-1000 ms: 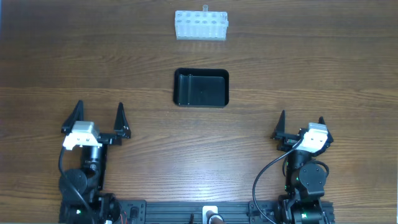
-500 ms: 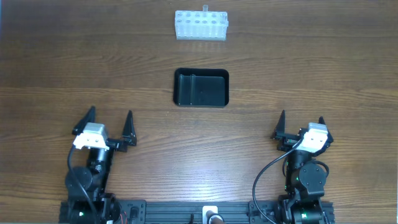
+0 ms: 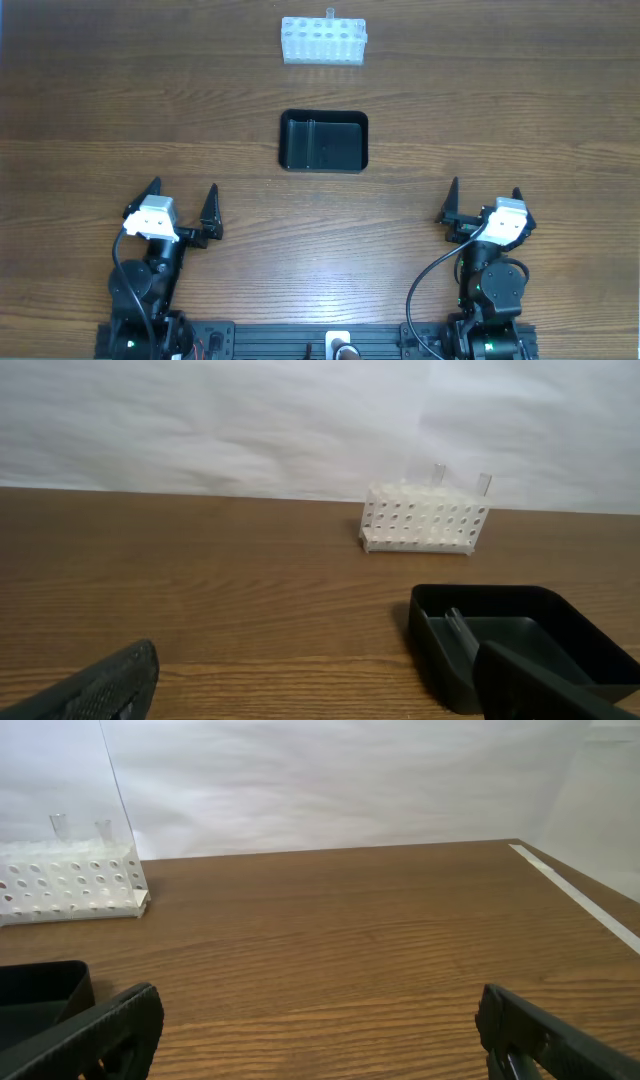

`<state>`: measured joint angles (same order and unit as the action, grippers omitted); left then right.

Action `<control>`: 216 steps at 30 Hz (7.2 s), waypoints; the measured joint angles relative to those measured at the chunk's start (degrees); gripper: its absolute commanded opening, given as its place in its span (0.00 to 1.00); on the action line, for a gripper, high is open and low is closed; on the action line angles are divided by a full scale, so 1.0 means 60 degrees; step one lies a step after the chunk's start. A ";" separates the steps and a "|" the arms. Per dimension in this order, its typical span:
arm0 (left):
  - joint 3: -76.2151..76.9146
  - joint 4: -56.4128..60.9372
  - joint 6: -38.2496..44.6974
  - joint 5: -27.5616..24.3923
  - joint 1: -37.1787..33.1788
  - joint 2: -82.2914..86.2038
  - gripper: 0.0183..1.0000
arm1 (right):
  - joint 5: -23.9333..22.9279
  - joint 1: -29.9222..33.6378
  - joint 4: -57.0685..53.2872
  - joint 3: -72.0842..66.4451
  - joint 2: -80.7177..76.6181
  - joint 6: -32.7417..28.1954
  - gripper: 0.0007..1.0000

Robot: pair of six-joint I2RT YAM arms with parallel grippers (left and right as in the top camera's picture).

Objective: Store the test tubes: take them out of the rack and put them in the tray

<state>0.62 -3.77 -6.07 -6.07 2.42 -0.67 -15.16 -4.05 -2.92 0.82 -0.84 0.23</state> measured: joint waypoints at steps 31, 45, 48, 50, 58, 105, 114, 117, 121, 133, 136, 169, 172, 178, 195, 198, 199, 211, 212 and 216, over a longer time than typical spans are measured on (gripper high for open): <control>0.0000 0.0000 0.0000 0.0000 0.0000 -0.0004 1.00 | 0.0000 0.0000 0.0000 0.0000 0.0000 0.0004 0.99; 0.0000 0.0000 -0.0004 0.0000 0.0000 0.0000 1.00 | 0.0004 0.0000 0.0000 0.0000 0.0000 0.0000 0.99; 0.0000 0.0000 -0.0004 0.0000 0.0004 0.0000 1.00 | 0.0004 0.0000 0.0000 0.0000 0.0000 0.0004 0.99; 0.0000 0.0000 0.0000 0.0000 0.0004 0.0000 1.00 | 0.0004 0.0000 0.0000 0.0000 0.0000 0.0000 0.99; 0.0000 0.0000 -0.0004 0.0000 0.0000 -0.0004 1.00 | 0.0036 0.0000 0.0827 -0.0026 -0.0029 0.0372 0.99; 0.0000 -0.0007 -0.0033 -0.0004 0.0004 0.0015 1.00 | -0.0911 -0.4353 -0.2514 1.8105 -2.1336 0.3217 0.99; 0.0000 -0.0004 -0.0033 -0.0004 0.0004 0.0015 1.00 | -0.1257 -0.3905 -0.2073 1.8586 -2.2116 0.3049 0.99; 0.0000 -0.0004 -0.0033 -0.0004 0.0000 0.0015 1.00 | -0.1304 -0.3799 -0.1880 1.8586 -2.2181 0.2856 0.99; 0.0000 -0.0004 -0.0033 -0.0004 0.0004 0.0015 1.00 | -0.1319 -0.3756 -0.1643 1.8597 -2.2196 0.2663 0.98; 0.0000 -0.0004 -0.0033 -0.0004 0.0000 0.0015 1.00 | -0.1319 -0.3770 -0.1177 1.8597 -2.2243 0.2579 0.95; 0.0000 -0.0004 -0.0033 -0.0004 0.0000 0.0015 1.00 | -0.1319 -0.3770 -0.1086 1.8600 -2.2320 0.2561 0.95; 0.0000 -0.0004 -0.0033 -0.0004 0.0004 0.0015 1.00 | -0.1322 -0.3767 -0.0831 1.8608 -2.2837 0.2251 0.35; 0.0000 -0.0004 -0.0033 -0.0004 0.0000 0.0015 1.00 | -0.1326 -0.3756 -0.0871 1.8608 -2.2837 0.2204 0.33; 0.0000 -0.0004 -0.0033 -0.0004 0.0000 0.0015 1.00 | -0.1322 -0.3730 -0.0874 1.8608 -2.2837 0.2138 0.29; 0.0000 -0.0004 -0.0033 -0.0004 0.0004 0.0015 1.00 | -0.1322 -0.3577 -0.0787 1.8608 -2.2837 0.1963 0.17; 0.0000 -0.0004 -0.0033 -0.0004 0.0000 0.0015 1.00 | -0.1326 -0.3581 -0.0780 1.8608 -2.2837 0.1956 0.16; 0.0000 -0.0004 -0.0033 -0.0004 0.0004 0.0015 1.00 | -0.1326 -0.3577 -0.0780 1.8608 -2.2837 0.1963 0.15; 0.0000 -0.0004 -0.0033 -0.0004 0.0004 0.0015 1.00 | -0.1326 -0.3592 -0.0699 1.8608 -2.2837 0.1909 0.14; 0.0000 -0.0004 -0.0033 -0.0004 0.0004 0.0015 1.00 | -0.1326 -0.3592 -0.0699 1.8608 -2.2837 0.1898 0.14; 0.0000 -0.0004 -0.0033 -0.0004 0.0004 0.0015 1.00 | -0.1366 -0.3603 -0.0765 1.8608 -2.2764 0.1843 0.13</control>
<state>0.62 -3.79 -6.26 -6.09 2.44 -0.58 -23.35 -25.67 -7.51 112.46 -137.43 11.29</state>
